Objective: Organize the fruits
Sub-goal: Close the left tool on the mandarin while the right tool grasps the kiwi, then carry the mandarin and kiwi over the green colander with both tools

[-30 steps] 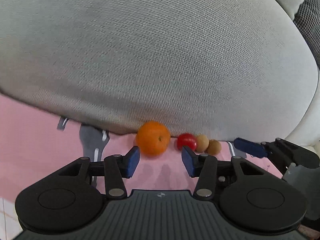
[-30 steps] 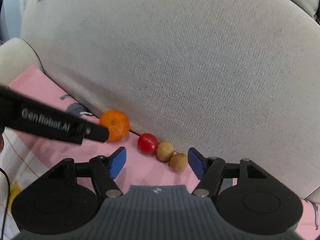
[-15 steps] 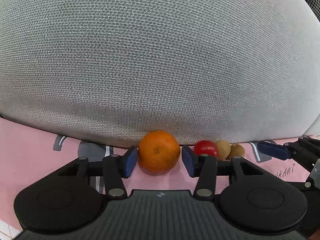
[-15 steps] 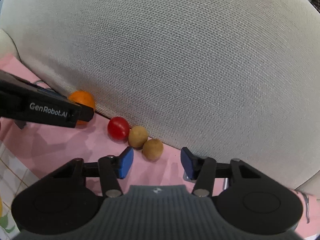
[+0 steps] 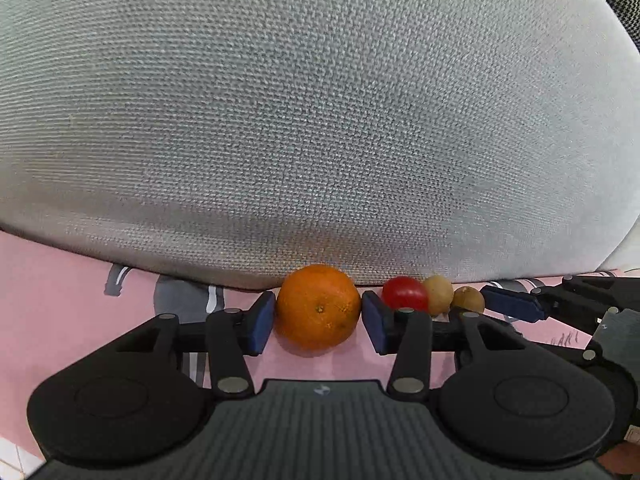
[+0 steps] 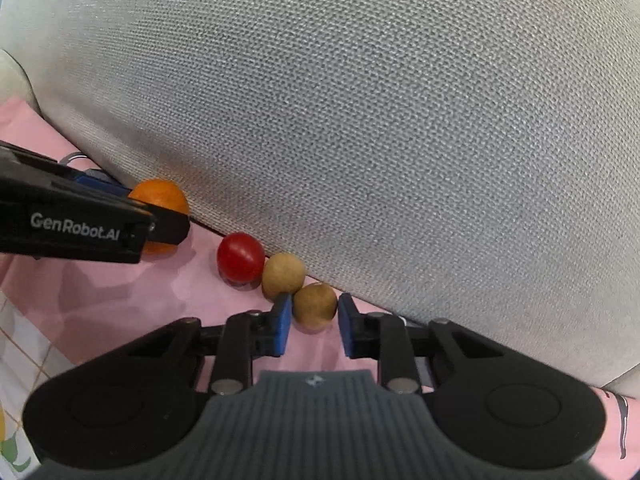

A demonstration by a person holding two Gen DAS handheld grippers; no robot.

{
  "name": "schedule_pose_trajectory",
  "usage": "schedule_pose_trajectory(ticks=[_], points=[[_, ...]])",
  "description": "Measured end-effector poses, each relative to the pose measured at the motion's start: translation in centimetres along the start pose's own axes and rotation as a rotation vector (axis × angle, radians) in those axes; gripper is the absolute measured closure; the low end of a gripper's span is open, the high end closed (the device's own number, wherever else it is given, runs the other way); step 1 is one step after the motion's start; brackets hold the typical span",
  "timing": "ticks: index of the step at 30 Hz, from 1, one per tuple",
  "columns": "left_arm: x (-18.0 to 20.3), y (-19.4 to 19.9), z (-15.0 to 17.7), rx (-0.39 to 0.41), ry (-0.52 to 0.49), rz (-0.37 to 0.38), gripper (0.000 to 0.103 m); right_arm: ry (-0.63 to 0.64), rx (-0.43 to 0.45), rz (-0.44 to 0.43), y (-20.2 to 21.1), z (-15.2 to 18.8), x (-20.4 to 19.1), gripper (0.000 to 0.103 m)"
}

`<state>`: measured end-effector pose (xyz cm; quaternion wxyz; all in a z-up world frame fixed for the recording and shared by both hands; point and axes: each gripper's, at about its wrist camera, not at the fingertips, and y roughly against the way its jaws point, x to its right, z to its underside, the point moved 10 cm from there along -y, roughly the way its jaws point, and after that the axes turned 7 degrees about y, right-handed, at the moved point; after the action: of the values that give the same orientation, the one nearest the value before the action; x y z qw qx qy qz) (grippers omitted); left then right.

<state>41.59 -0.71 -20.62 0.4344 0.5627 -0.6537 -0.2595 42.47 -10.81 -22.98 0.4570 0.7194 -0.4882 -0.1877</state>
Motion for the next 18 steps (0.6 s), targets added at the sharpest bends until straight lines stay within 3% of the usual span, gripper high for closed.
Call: schedule_pose_trajectory(ticks=[11, 18], points=[[0.8, 7.6, 0.4, 0.056, -0.001, 0.041, 0.05, -0.042, 0.109, -0.051, 7.3, 0.7, 0.3, 0.082], [6.1, 12.1, 2.7, 0.083, -0.049, 0.072, 0.05, -0.044, 0.166, -0.081, 13.0, 2.8, -1.0, 0.082]])
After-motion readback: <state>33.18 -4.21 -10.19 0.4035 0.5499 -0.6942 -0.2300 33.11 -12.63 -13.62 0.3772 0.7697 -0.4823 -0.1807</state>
